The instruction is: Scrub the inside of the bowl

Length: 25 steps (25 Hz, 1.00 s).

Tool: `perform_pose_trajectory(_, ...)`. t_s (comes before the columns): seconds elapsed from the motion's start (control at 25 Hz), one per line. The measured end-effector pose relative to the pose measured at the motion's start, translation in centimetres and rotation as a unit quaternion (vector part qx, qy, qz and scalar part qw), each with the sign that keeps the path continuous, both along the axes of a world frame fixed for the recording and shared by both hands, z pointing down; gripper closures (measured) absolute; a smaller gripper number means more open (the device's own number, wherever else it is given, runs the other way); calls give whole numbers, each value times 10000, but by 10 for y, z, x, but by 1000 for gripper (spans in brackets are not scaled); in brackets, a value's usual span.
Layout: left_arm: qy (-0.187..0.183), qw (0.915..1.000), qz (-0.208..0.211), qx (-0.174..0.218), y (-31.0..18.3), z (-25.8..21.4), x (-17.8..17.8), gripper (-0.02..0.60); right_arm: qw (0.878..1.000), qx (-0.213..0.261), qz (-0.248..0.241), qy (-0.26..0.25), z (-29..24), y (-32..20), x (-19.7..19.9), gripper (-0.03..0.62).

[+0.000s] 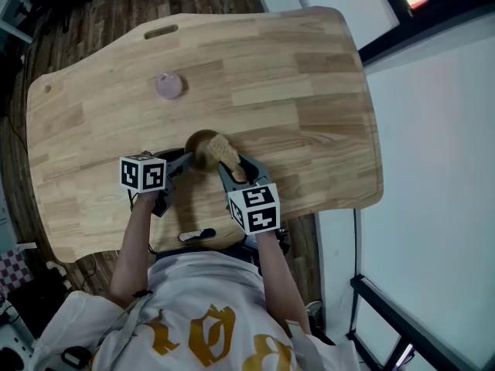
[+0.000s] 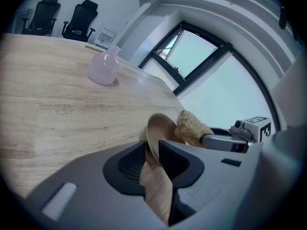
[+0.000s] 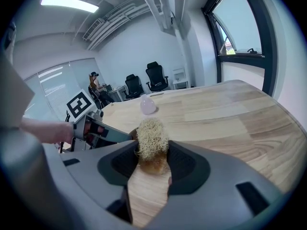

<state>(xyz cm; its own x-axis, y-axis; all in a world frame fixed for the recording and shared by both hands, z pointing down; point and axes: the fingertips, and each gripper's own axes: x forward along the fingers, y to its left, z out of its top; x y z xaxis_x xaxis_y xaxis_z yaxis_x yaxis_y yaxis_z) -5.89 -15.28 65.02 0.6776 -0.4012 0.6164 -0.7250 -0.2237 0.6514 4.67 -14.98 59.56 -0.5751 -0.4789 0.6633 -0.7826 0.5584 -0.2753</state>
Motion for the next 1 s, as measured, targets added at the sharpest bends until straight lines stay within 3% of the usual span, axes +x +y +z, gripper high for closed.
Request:
perform_pose_trajectory(0.32,-53,9997,-75,-227,-6,6,5,492,9999,-19,-107,54,5,-1,-4,422)
perform_pose_trajectory(0.6,-623,9980,-29,-17,-13,3,1,552,9997,-41,-221,85,5,4,-9,422)
perform_pose_trajectory(1.0,-828,9964,47,200,-11,-8,1,555,9989,-267,-283,252,8,16,-11,422)
